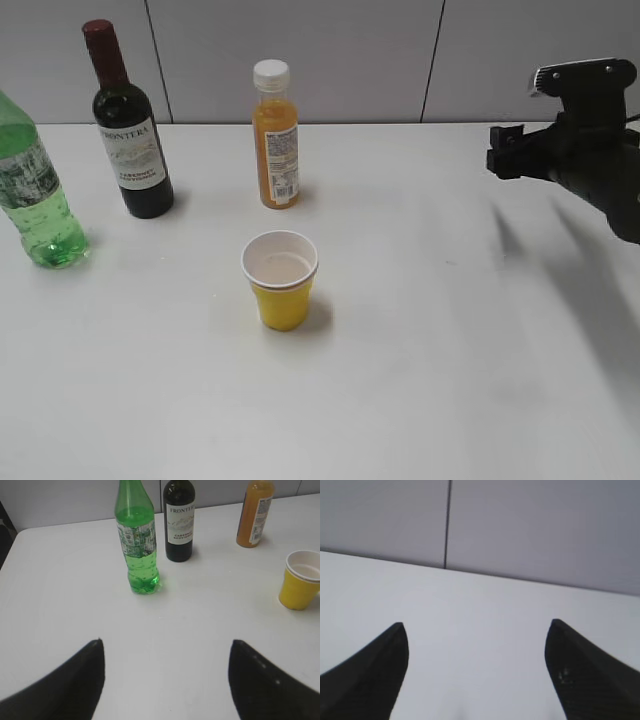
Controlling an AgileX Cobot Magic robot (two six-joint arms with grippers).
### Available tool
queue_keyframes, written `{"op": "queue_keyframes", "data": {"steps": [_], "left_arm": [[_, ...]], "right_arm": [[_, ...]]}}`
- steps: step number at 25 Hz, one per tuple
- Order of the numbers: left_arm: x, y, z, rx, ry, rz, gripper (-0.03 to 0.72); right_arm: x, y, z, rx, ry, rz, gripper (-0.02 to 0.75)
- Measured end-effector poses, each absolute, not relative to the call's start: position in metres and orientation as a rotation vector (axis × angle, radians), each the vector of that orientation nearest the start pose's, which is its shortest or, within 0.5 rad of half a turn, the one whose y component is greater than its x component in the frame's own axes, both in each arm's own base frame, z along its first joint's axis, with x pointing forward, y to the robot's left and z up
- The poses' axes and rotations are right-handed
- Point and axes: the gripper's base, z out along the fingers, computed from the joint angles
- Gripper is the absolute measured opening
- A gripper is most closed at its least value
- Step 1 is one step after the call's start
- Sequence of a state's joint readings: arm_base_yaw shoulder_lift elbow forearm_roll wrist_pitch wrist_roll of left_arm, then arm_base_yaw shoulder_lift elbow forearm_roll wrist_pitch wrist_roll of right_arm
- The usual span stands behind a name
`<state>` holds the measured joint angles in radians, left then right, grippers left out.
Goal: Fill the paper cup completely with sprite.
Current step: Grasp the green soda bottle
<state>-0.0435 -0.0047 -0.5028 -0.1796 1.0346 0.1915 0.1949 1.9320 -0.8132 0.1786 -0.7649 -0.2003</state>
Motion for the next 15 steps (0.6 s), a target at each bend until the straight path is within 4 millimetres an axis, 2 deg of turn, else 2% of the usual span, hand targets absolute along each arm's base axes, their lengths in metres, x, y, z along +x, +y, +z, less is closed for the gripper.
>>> {"op": "queue_keyframes", "data": {"steps": [4,8,11,15], "left_arm": [[-0.006,-0.014,0.281,0.241,1.985,-0.119,0.588],[-0.006,-0.014,0.281,0.241,1.985,-0.119,0.588],[-0.006,-0.014,0.281,0.241,1.986,-0.118,0.588],[-0.006,-0.014,0.281,0.241,1.986,-0.118,0.588]], "right_arm": [[0.363,0.056,0.136,-0.082,1.962,-0.034,0.657],[0.371,0.056,0.133,-0.044,2.14,0.019,0.65],[0.385,0.052,0.144,-0.011,2.257,0.075,0.646],[0.408,0.046,0.173,-0.02,2.383,0.159,0.636]]}}
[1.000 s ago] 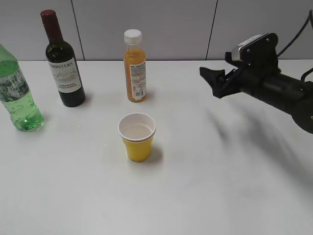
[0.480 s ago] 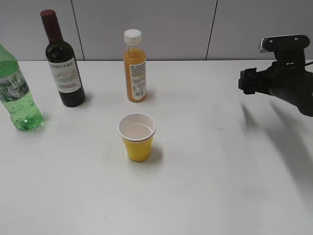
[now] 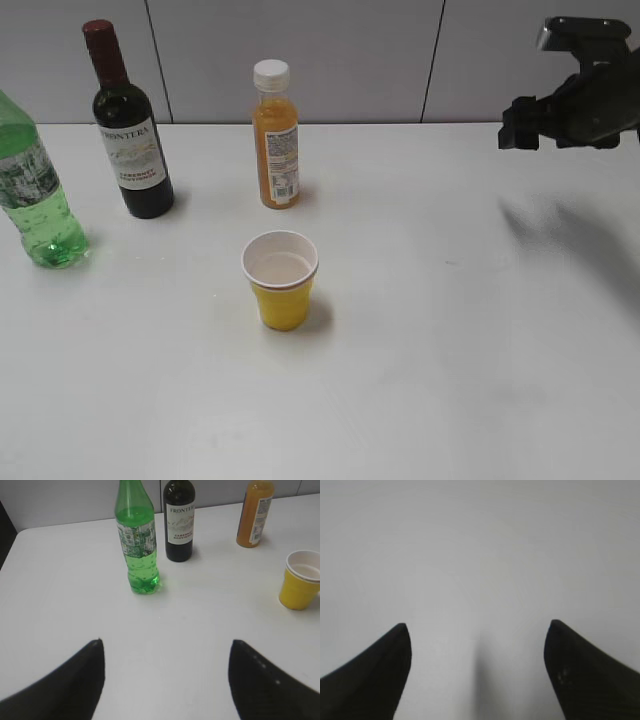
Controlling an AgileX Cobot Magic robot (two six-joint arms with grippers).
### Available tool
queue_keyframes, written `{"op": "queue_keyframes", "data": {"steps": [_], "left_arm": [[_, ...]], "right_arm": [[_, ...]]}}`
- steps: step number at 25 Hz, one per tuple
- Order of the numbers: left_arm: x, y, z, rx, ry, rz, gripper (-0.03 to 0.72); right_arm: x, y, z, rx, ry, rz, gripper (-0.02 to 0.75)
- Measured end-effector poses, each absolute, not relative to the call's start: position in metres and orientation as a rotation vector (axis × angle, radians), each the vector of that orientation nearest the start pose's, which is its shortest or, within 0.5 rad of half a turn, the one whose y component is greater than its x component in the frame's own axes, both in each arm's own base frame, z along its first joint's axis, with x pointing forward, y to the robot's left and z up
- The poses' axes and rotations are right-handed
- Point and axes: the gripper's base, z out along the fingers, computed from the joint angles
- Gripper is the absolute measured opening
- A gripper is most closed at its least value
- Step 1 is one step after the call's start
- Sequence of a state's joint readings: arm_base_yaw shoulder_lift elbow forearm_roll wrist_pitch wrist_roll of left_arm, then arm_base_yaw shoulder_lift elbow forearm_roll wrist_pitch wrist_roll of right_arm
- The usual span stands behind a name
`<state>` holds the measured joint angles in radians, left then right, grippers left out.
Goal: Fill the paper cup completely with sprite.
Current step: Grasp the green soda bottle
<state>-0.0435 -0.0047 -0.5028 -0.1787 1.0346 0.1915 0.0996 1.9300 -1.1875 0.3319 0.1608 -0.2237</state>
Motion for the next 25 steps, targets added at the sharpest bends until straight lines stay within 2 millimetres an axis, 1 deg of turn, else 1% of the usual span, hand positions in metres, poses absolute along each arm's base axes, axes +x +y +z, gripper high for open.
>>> {"op": "queue_keyframes", "data": {"steps": [3,6,9,12,15,18,21,25], "left_arm": [[-0.006,-0.014,0.281,0.241,1.986,-0.118,0.588],[-0.006,-0.014,0.281,0.241,1.986,-0.118,0.588],[-0.006,-0.014,0.281,0.241,1.986,-0.118,0.588],[-0.006,-0.014,0.281,0.241,1.986,-0.118,0.588],[-0.006,-0.014,0.281,0.241,1.986,-0.118,0.588],[-0.006,-0.014,0.281,0.241,1.986,-0.118,0.588],[-0.006,-0.014,0.281,0.241,1.986,-0.118,0.588],[-0.006,-0.014,0.281,0.241,1.986,-0.118,0.588]], "right_arm": [[0.422,0.045,0.202,-0.12,2.429,0.148,0.626],[0.428,0.043,0.227,-0.188,2.49,0.082,0.621],[0.43,0.04,0.25,-0.193,2.556,0.026,0.611],[0.428,0.038,0.27,-0.194,2.638,0.003,0.603],[0.42,0.037,0.283,-0.196,2.734,-0.001,0.594],[0.413,0.036,0.289,-0.199,2.813,-0.003,0.591],[0.407,0.037,0.298,-0.194,2.812,0.01,0.59],[0.397,0.04,0.314,-0.179,2.779,0.073,0.588]]}}
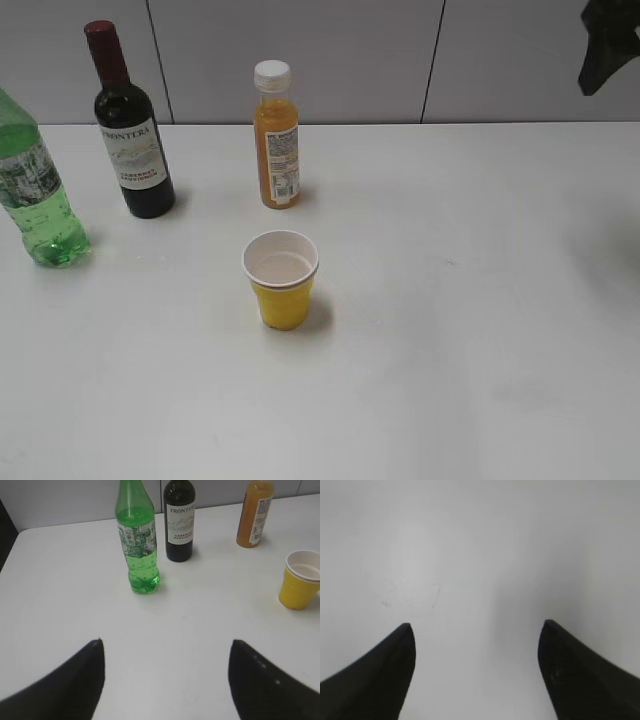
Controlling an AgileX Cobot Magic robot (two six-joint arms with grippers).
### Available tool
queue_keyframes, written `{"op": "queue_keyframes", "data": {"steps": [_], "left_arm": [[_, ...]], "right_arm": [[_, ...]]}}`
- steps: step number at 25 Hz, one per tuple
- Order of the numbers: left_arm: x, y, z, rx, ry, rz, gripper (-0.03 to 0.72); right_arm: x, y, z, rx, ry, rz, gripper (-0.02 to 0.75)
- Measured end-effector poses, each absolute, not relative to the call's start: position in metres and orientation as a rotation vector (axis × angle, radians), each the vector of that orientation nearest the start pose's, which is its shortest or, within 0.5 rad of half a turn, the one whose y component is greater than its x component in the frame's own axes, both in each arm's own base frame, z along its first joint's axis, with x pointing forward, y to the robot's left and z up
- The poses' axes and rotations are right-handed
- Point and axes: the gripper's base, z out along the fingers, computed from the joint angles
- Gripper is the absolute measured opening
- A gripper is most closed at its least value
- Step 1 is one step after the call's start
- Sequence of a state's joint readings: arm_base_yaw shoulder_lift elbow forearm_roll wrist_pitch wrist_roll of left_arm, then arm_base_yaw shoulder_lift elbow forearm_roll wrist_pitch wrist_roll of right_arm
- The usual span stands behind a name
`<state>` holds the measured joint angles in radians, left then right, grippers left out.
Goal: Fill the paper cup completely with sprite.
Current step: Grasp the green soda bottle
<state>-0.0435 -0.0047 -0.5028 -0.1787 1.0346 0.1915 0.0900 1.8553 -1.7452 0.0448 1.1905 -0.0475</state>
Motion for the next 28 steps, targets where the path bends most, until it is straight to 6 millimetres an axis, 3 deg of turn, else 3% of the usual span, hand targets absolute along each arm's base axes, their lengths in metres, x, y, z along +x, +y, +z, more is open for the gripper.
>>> {"op": "queue_keyframes", "data": {"steps": [5,18,28], "left_arm": [[-0.006,-0.014,0.281,0.241,1.986,-0.118,0.588],[-0.006,-0.014,0.281,0.241,1.986,-0.118,0.588],[-0.006,-0.014,0.281,0.241,1.986,-0.118,0.588]], "right_arm": [[0.372,0.038,0.318,-0.174,2.8,0.087,0.587],[0.269,0.029,0.278,-0.178,2.989,0.084,0.587],[0.204,0.024,0.276,-0.167,2.926,0.1,0.586]]}}
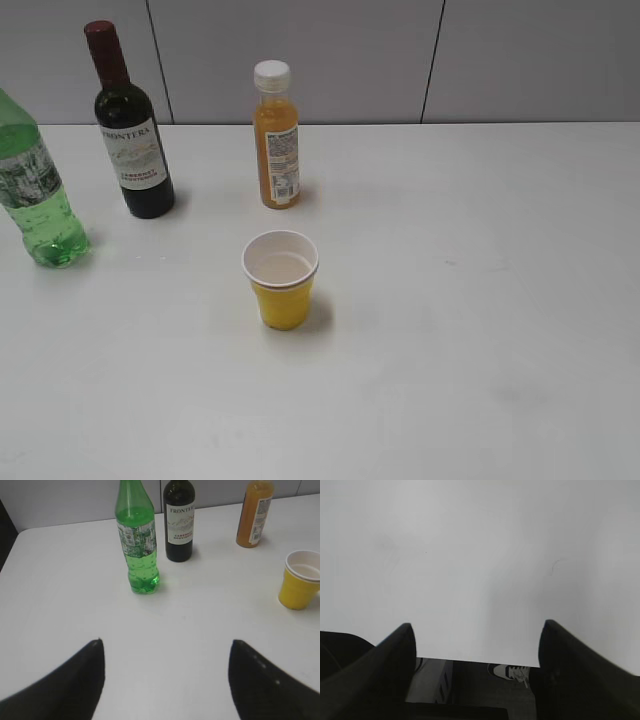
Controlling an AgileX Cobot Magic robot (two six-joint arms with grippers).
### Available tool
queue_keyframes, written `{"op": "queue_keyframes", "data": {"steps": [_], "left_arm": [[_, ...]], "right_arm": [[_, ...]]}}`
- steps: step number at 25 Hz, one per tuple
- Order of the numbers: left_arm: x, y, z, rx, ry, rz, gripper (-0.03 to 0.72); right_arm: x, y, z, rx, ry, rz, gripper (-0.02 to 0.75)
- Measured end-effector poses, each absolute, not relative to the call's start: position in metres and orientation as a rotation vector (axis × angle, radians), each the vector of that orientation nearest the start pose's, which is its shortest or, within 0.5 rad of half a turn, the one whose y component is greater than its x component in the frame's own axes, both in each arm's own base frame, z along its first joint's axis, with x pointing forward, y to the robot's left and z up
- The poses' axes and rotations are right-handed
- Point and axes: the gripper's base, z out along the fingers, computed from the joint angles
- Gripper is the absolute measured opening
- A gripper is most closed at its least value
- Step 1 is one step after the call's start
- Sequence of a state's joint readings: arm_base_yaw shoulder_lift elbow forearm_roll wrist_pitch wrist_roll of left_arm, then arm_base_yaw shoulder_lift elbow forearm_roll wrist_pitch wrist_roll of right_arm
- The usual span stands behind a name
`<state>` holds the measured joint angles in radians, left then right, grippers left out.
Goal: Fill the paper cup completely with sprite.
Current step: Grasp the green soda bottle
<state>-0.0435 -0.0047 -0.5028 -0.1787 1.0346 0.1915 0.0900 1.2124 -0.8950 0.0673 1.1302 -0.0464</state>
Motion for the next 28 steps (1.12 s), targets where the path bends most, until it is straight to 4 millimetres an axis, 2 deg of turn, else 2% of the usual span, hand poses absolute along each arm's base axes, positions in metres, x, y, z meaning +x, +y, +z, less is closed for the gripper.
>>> {"op": "queue_keyframes", "data": {"steps": [9,20,28], "left_arm": [[-0.006,-0.014,0.281,0.241,1.986,-0.118,0.588],[-0.006,-0.014,0.281,0.241,1.986,-0.118,0.587],[-0.006,-0.014,0.281,0.241,1.986,-0.118,0.587]], "right_arm": [[0.143,0.02,0.265,-0.144,2.768,0.13,0.586],[0.086,0.015,0.24,-0.135,2.589,0.133,0.586],[0.058,0.012,0.252,-0.135,2.377,0.135,0.585]]}}
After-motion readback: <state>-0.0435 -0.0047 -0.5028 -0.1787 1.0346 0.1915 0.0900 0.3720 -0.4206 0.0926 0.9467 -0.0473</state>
